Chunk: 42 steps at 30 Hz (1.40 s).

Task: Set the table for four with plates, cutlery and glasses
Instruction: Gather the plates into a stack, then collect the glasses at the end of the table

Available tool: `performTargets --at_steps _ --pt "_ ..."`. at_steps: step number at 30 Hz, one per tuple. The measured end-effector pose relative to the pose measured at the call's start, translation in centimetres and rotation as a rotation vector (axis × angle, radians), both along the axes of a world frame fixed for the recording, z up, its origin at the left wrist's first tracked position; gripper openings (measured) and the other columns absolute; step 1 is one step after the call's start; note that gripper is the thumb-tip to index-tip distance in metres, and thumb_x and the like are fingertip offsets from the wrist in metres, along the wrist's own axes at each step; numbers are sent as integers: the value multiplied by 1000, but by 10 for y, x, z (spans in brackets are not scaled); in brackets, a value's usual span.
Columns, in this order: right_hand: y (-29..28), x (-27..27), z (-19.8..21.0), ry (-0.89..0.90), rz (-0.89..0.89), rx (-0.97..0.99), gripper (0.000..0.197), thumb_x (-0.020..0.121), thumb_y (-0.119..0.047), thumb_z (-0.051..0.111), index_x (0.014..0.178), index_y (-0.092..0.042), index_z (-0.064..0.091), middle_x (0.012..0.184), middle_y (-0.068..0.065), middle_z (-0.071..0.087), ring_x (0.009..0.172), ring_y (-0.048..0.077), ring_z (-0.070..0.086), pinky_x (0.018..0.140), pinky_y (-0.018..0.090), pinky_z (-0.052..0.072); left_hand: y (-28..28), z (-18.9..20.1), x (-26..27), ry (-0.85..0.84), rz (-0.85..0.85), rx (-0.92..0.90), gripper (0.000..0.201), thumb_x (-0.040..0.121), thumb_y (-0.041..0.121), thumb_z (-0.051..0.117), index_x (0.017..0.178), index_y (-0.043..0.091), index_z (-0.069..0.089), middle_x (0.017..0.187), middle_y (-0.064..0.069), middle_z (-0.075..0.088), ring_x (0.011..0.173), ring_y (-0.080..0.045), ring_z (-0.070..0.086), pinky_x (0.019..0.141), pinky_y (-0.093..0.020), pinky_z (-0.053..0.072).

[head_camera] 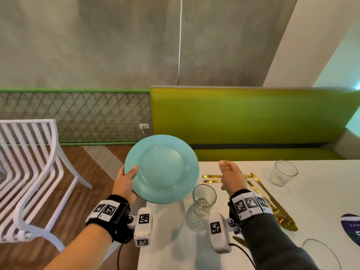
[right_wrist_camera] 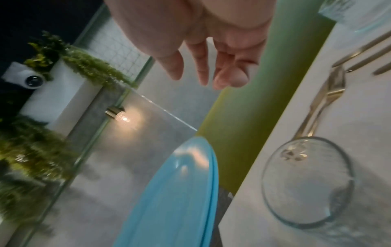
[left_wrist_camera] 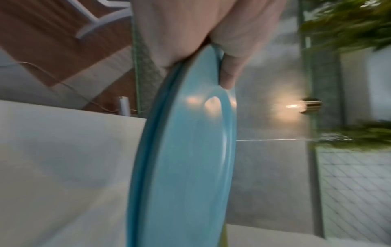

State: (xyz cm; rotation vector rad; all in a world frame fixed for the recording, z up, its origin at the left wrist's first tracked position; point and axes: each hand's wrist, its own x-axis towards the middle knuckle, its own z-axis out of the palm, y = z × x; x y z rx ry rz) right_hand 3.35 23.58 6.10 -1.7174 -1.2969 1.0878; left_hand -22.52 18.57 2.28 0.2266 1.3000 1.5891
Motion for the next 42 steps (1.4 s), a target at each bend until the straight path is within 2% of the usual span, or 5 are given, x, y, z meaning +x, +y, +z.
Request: performTargets --at_steps 5,19,35,39,42 --pt "3 34 -39 49 -75 -123 28 96 -30 45 109 -9 60 83 1 57 71 19 50 52 28 40 28 -51 -3 24 133 -171 42 95 17 47 137 21 39 135 -12 52 115 -38 55 96 -58 44" --pt "4 71 -71 93 -111 -217 17 95 -26 51 94 -13 60 79 4 62 58 18 48 51 29 39 60 -124 24 162 87 -340 46 92 13 52 135 4 41 134 -17 52 119 -37 53 99 -51 44" --pt "-16 71 -91 -9 9 -344 12 94 -22 52 101 -16 59 85 4 65 60 16 51 51 24 43 48 -113 49 751 -232 -489 46 83 11 66 123 -5 52 127 -22 58 117 -36 54 92 -36 42" --pt "-24 81 -87 -14 0 -341 11 93 -20 52 101 -16 59 84 4 64 60 16 51 51 24 42 43 -100 50 1094 -479 -741 59 83 39 61 130 7 46 134 -18 50 128 -37 38 108 -41 27" --pt "-34 90 -82 -16 -14 -338 11 93 -19 53 101 -15 59 84 5 64 61 17 50 52 25 43 37 -84 62 1227 -430 -601 70 77 38 64 135 8 38 137 -18 43 130 -35 30 110 -39 16"
